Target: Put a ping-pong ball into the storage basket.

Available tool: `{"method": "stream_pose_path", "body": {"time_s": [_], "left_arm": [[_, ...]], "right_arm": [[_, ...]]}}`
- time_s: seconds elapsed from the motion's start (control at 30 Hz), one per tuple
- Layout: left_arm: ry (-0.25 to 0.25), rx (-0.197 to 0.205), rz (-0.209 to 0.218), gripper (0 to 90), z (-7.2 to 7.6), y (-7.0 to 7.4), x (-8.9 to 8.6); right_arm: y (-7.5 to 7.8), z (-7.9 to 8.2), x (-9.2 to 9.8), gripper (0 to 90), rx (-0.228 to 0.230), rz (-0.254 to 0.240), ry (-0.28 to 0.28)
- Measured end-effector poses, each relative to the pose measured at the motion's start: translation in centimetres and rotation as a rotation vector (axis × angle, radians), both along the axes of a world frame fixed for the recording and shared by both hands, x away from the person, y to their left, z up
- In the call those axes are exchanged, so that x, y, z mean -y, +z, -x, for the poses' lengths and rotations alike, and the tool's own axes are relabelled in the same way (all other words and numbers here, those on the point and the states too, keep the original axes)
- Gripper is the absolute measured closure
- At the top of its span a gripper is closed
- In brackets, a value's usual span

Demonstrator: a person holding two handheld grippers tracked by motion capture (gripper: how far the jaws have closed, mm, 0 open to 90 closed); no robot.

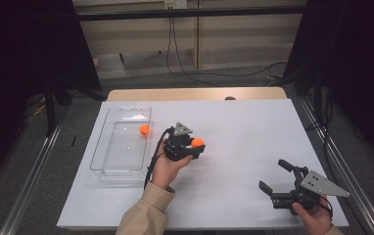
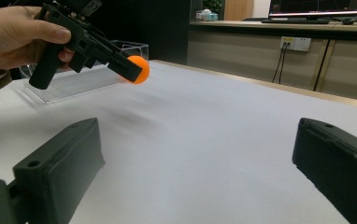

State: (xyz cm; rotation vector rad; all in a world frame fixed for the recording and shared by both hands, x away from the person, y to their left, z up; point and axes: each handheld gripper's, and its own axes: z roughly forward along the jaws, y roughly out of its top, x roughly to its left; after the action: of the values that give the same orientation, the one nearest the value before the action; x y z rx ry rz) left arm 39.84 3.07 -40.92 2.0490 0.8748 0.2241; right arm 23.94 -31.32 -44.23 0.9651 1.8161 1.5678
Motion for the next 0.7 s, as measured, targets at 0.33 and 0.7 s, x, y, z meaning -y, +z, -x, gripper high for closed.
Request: {"method": "stream_pose_path", "body": {"time_s": [0.33,0.7], "left_arm": [[0.023,0.000,0.018,50.8,-0.1,0.4,-0.8],[0.050,0.002,0.022,50.8,-0.3,0.6,-1.6]], "right_arm": [[0.0,0.0,0.0,1.4,0.000,0.002,0.001],[0.0,0.0,-0.1,1.4,0.001,0.001,0.002]]}}
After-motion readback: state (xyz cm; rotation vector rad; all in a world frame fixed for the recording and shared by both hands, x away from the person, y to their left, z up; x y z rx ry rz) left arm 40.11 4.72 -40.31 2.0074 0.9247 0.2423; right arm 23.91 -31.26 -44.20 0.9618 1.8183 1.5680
